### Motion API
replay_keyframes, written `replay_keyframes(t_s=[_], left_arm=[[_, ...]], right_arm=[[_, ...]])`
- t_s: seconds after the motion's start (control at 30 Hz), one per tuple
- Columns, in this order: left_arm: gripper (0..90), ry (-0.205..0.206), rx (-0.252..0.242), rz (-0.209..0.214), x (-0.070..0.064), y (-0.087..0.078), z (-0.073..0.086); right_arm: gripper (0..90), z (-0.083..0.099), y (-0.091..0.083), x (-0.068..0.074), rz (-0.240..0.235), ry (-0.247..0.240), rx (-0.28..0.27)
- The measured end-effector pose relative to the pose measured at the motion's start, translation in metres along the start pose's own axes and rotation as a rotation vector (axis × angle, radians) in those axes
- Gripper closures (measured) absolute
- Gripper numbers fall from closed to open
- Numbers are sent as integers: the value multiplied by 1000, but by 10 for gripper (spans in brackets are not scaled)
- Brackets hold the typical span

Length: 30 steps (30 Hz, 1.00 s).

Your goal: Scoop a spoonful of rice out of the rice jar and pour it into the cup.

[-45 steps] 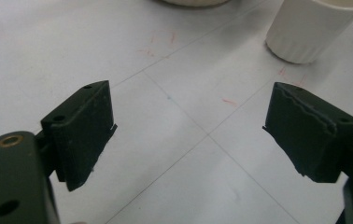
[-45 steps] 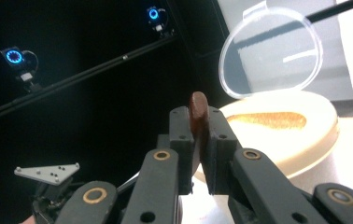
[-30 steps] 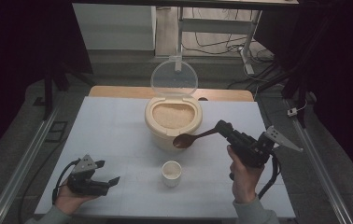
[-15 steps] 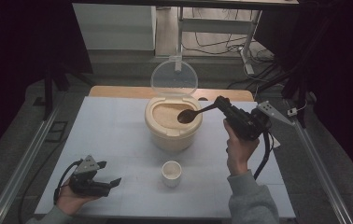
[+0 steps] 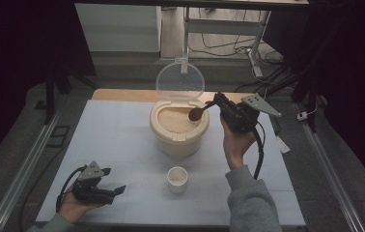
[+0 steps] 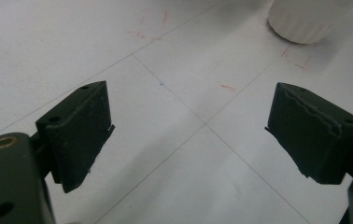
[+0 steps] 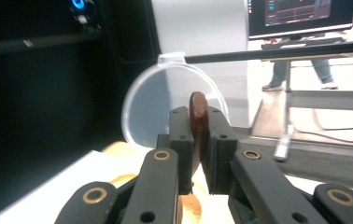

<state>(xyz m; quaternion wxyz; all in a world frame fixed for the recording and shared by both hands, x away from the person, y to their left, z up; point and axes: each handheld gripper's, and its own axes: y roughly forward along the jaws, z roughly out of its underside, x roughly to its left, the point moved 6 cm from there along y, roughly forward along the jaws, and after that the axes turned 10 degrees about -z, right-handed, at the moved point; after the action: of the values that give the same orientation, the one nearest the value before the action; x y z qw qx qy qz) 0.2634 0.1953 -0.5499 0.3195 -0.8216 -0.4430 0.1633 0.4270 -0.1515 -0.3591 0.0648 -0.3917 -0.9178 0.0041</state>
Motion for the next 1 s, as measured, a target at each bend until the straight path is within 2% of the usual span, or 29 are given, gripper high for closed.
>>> replay_keyframes(t_s=[0.03, 0.07, 0.1, 0.23, 0.37, 0.4, 0.43, 0.47, 0.73, 0.77, 0.8, 0.9, 0.97, 1.0], left_arm=[[138, 1, -1, 1, 0, 0, 0], [138, 0, -1, 1, 0, 0, 0], [138, -2, -1, 2, 0, 0, 0], [138, -2, 1, 3, 0, 0, 0], [139, -2, 0, 3, 0, 0, 0], [139, -2, 1, 3, 0, 0, 0], [140, -2, 2, 4, 0, 0, 0], [140, -2, 2, 5, 0, 0, 0], [141, 5, 3, 5, -1, 1, -1], [141, 5, 3, 5, -1, 1, -1], [141, 4, 5, 5, -1, 1, -1], [142, 3, 5, 5, 0, 1, -1], [142, 2, 2, 5, 0, 0, -1], [142, 2, 1, 4, 0, 0, -1]], right_arm=[[839, 4, 5, 4, 14, -53, 34], [839, 4, 5, 4, 14, -53, 34], [839, 9, 9, 8, 18, -102, 66], [838, 16, 14, 13, 17, -125, 91], [838, 24, 18, 8, 17, -46, 101], [839, 28, 19, 4, 12, 9, 103], [839, 30, 19, 1, 10, 39, 101], [839, 30, 19, 1, 10, 39, 101], [838, 46, 21, -12, -9, 239, 81], [835, 47, 20, -16, -15, 291, 79], [835, 47, 20, -16, -15, 291, 79], [831, 47, 19, -20, -23, 378, 67], [829, 46, 18, -22, -23, 416, 56], [829, 46, 18, -22, -23, 416, 56]])
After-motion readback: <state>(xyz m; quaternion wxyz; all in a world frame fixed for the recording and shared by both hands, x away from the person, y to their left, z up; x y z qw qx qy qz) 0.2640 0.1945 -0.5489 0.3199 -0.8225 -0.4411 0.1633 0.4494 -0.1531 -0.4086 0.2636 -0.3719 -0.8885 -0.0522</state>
